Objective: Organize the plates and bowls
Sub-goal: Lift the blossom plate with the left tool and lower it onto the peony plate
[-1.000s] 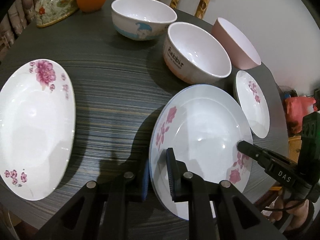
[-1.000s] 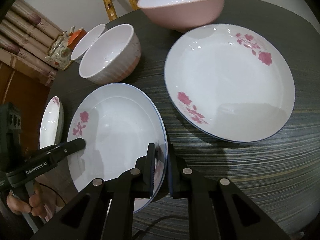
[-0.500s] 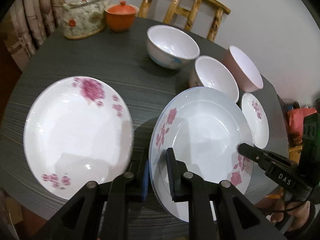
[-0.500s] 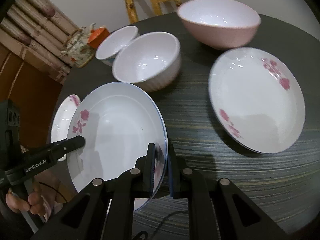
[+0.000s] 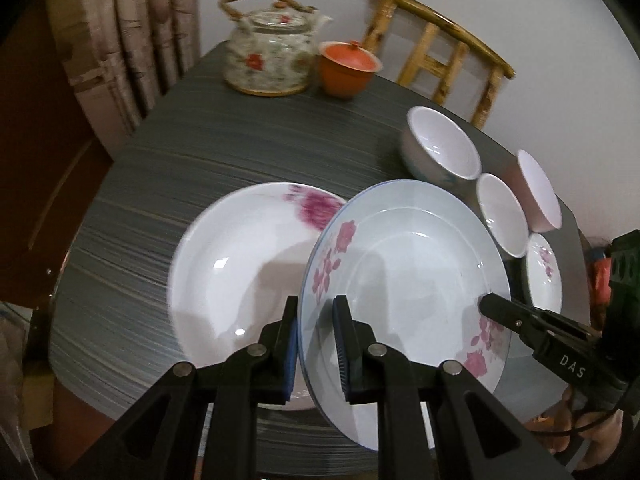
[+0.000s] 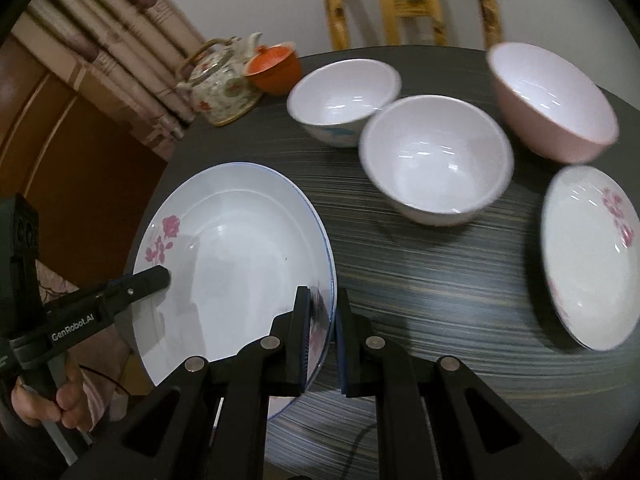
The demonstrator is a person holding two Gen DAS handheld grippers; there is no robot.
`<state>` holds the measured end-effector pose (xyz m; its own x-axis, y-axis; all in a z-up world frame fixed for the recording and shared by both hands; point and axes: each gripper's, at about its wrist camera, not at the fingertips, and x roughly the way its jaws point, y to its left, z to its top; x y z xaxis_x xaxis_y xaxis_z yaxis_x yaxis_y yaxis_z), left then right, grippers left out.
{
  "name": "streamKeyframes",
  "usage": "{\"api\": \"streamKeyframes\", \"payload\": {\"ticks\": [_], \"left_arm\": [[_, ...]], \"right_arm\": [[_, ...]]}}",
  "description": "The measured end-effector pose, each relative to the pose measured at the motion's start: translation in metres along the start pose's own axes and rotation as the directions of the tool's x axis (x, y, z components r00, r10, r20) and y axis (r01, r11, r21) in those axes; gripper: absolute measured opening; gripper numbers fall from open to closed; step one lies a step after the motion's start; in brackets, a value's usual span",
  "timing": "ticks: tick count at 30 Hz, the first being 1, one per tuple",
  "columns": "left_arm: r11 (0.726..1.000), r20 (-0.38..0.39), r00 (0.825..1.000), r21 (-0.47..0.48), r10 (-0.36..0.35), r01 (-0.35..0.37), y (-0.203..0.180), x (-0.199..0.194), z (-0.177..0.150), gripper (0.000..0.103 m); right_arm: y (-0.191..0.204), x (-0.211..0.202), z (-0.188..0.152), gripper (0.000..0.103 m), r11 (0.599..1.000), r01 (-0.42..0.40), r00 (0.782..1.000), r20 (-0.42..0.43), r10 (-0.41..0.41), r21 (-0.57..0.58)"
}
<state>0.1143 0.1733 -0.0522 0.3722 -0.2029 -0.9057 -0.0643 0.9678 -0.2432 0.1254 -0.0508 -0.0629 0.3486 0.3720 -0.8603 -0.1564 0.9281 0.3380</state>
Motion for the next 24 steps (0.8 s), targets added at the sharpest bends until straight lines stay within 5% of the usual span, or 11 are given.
{"api": "streamKeyframes", "payload": {"ticks": [9,24], "left_arm": [[0.999,-0.019,0.999,-0.023,0.039,-0.039,0.048,0.003,0.008,0.017],[0.998,-0.079,0.996,-0.051,0.034,-0.038,0.082,0.029,0.01,0.018]], "right_arm": [[0.044,0.038,0.013,0.012,0.999,-0.031,0.998,-0.048,0.03,-0.027],[0.06,0.079,0.018,0.011,0.999,-0.014,0.993,-0.119,0.01,-0.029]]}}
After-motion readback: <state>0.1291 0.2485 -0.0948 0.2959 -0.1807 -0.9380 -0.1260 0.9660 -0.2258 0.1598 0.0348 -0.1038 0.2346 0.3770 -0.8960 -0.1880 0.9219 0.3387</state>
